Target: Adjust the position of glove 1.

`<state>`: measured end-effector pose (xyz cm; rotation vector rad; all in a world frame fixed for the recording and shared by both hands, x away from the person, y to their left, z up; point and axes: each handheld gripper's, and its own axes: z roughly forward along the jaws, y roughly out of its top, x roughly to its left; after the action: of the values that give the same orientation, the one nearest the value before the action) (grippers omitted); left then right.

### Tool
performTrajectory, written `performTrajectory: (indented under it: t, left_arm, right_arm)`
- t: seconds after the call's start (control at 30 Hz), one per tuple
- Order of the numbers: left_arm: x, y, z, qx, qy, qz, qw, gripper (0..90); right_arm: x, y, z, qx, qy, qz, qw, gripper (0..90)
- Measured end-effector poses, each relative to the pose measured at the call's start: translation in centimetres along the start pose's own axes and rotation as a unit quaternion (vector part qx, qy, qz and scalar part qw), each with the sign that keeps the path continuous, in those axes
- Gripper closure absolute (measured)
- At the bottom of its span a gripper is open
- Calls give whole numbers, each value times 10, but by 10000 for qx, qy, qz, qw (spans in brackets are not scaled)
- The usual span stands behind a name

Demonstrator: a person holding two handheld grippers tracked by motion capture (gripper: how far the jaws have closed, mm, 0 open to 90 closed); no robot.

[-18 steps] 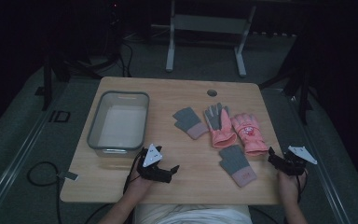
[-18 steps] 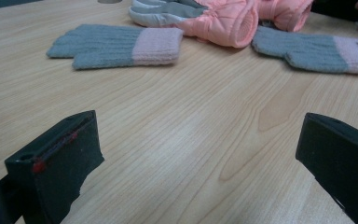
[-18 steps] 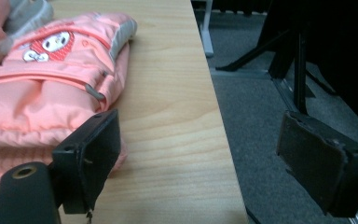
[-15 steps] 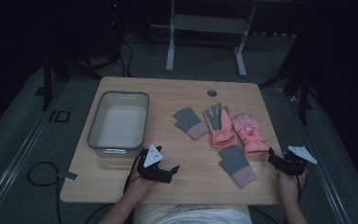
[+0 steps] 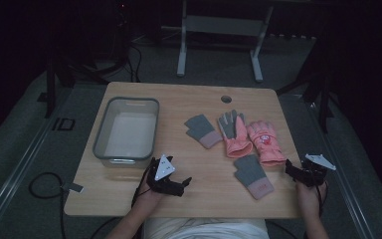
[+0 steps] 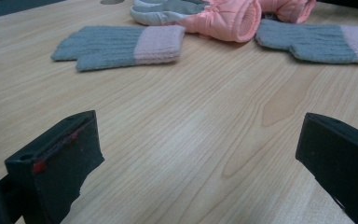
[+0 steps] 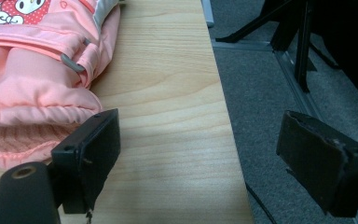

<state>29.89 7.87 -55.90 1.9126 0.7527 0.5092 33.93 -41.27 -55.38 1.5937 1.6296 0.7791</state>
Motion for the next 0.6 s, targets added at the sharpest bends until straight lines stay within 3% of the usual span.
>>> performTrajectory:
  t: [0.6]
  left_arm:
    - [0, 0, 0, -9, -9, 17, 10000, 0]
  right_arm:
    - [3, 1, -6, -132, 153, -17, 9998, 134]
